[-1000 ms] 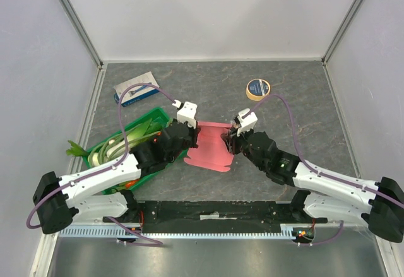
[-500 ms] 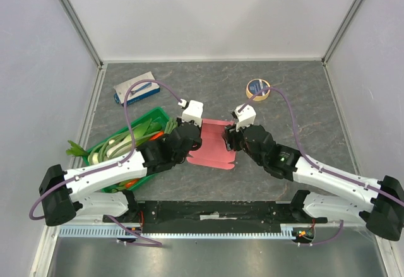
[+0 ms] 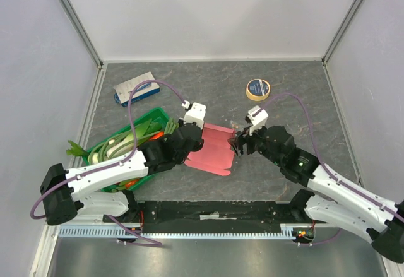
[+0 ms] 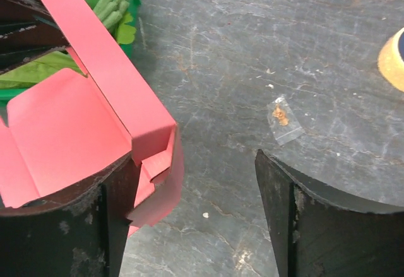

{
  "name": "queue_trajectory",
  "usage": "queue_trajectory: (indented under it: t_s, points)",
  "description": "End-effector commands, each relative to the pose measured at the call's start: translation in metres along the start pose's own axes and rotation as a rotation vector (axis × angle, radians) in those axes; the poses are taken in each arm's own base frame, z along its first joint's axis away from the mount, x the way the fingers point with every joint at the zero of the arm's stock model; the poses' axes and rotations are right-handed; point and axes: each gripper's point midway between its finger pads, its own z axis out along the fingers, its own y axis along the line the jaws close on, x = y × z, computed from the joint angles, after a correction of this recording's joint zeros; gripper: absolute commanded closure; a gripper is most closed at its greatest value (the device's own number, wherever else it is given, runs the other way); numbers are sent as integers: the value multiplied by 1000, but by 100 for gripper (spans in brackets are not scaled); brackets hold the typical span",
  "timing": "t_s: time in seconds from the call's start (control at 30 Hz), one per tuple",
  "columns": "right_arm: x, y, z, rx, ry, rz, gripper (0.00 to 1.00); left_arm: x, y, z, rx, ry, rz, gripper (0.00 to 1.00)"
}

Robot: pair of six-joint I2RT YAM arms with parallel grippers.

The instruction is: Fold the paper box

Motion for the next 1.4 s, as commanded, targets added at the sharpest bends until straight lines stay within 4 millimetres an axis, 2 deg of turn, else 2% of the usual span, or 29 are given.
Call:
queue_trajectory:
  t_s: [0.0,0.03,0.1,0.13,0.17,0.23,0.27,0.3,0.33,0.4,0.43,0.5,0.53,0.6,0.63,0.7,0.73,0.87,1.03,1.2,1.37]
  points:
    - [-23,16,-22,-193,-142,88,18,-22,-14,-8,96,-40,-48,98]
    - [-41,16,-35,-217,-230,116,16,-20,-15,-7,97,-31,-48,98]
    - [-56,13,-49,-226,-289,197,15,-15,-16,-5,121,-7,-57,98]
    - [-71,13,-64,-237,-340,211,14,-13,-16,-3,131,4,-62,98]
    - [-79,8,-71,-211,-366,226,14,-11,-11,1,126,19,-74,98]
    - [-98,10,-91,-224,-415,227,14,-6,-13,4,159,56,-95,98]
    - [-103,9,-94,-222,-414,226,14,-4,-8,6,152,67,-101,98]
    - [-104,-2,-92,-155,-399,231,14,-3,-10,6,169,71,-105,98]
    - [-92,-15,-83,-60,-278,218,16,-3,-10,6,177,71,-107,98]
    - [-73,-39,-73,83,-165,183,19,-7,-12,2,220,58,-124,98]
    - [-60,-38,-63,75,-90,133,24,-8,-12,1,232,53,-132,98]
    - [-48,-28,-54,15,-30,96,35,-11,-13,-2,272,47,-138,98]
    - [-40,-15,-48,-63,9,72,42,-11,-13,-3,277,48,-142,98]
    - [-33,-2,-43,-148,22,41,45,-15,-10,-6,291,38,-151,98]
    - [-32,5,-42,-191,21,40,51,-16,-10,-7,292,33,-152,98]
    - [-29,7,-40,-204,27,32,55,-18,-7,-8,293,25,-150,98]
    - [-27,14,-41,-249,29,26,57,-17,-5,-7,288,30,-149,98]
    - [-26,26,-43,-322,19,12,58,-18,-5,-8,298,31,-148,98]
    - [-40,35,-50,-375,-59,10,54,-19,-7,-9,312,30,-143,98]
    - [-39,51,-42,-472,-50,25,53,-21,-9,-10,326,31,-144,98]
    - [-46,52,-40,-466,-103,63,48,-24,-9,-12,324,28,-149,98]
